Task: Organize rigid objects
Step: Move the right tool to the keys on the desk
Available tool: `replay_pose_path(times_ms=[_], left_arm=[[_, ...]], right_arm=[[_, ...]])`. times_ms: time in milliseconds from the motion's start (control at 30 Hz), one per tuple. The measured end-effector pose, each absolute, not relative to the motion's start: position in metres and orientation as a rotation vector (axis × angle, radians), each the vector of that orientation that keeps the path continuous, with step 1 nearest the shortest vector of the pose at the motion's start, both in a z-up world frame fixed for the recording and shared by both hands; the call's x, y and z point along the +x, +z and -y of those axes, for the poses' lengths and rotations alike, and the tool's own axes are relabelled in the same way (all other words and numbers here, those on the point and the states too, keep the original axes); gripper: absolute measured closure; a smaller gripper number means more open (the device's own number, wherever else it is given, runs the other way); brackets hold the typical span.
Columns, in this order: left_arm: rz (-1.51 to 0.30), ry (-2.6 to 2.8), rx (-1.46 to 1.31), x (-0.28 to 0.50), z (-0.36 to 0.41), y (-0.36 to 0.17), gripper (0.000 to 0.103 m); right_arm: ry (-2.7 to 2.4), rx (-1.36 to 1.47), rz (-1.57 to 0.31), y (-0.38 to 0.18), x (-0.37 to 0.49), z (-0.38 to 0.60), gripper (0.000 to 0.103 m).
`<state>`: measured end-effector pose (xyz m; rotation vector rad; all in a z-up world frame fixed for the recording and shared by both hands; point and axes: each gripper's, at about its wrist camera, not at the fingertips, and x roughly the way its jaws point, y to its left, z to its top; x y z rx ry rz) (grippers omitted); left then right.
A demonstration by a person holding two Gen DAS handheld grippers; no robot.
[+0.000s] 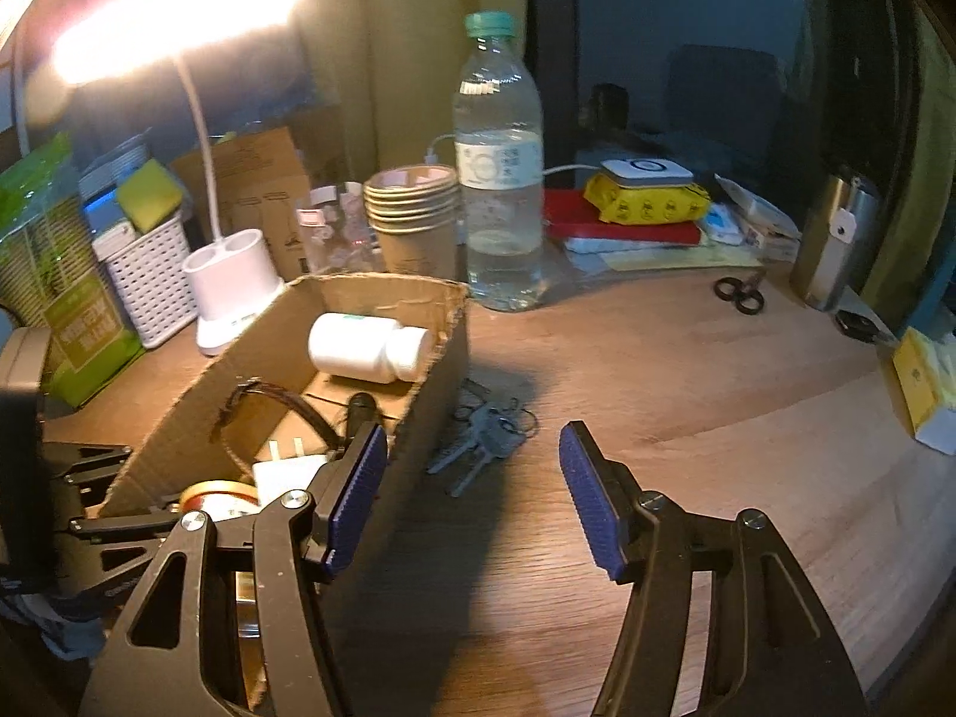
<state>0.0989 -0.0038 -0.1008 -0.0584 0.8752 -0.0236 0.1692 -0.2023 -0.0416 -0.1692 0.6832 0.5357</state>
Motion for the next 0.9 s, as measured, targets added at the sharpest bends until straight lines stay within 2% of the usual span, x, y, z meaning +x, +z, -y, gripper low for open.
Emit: replay_pose_path(times_ms=[600, 900], left_arm=[[-0.875, -0.023, -0.058, 0.099, 0.004, -0.101, 0.087], [-0.875, -0.023, -0.058, 0.099, 0.004, -0.101, 0.087]], right_arm=[[0.579, -0.147, -0.819, -0.086, 0.219, 0.212, 0.040], [0.600, -0.241, -0.857, -0.097, 0.233, 0.194, 0.040]])
